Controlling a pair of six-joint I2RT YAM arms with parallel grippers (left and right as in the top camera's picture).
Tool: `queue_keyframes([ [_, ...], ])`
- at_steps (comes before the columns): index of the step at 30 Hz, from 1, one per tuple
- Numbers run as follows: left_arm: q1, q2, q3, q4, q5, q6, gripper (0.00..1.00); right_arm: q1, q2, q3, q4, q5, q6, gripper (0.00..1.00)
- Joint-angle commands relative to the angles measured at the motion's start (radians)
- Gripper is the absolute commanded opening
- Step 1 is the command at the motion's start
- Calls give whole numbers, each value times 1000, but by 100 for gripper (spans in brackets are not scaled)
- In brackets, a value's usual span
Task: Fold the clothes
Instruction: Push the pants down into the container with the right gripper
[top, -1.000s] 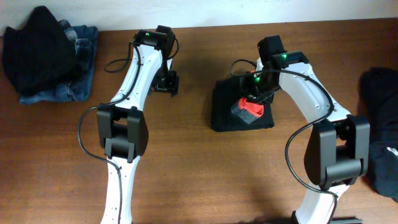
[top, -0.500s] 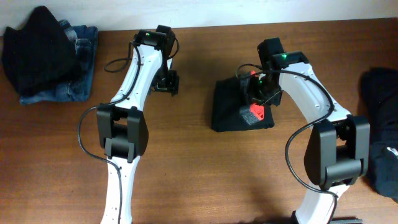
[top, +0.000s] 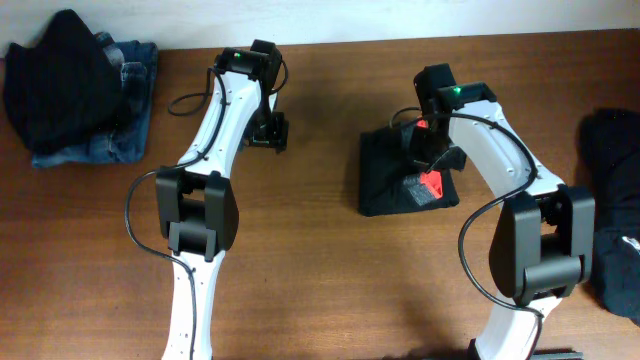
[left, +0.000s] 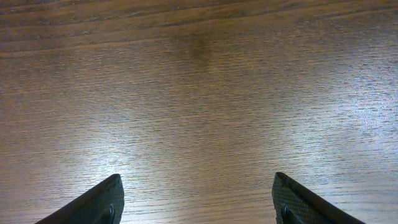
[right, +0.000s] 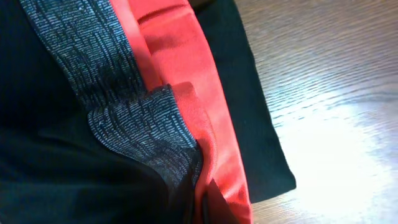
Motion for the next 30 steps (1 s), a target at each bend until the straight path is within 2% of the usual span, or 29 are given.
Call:
queue_keyframes([
  [1, -3, -17, -9, 1, 4, -5, 76, 3, 7, 0, -9, 104, 5, 4],
  [15, -2, -17, -9, 1, 4, -5, 76, 3, 27, -19, -11, 197, 5, 4],
  [20, -3, -17, -9, 1, 4, -5, 76, 3, 37, -45, 8, 254, 5, 11],
  [25, -3, -17, -9, 0, 4, -5, 76, 3, 37, -49, 23, 259, 5, 12],
  [30, -3, -17, -9, -4, 4, -5, 76, 3, 37, -50, 21, 320, -30, 27],
])
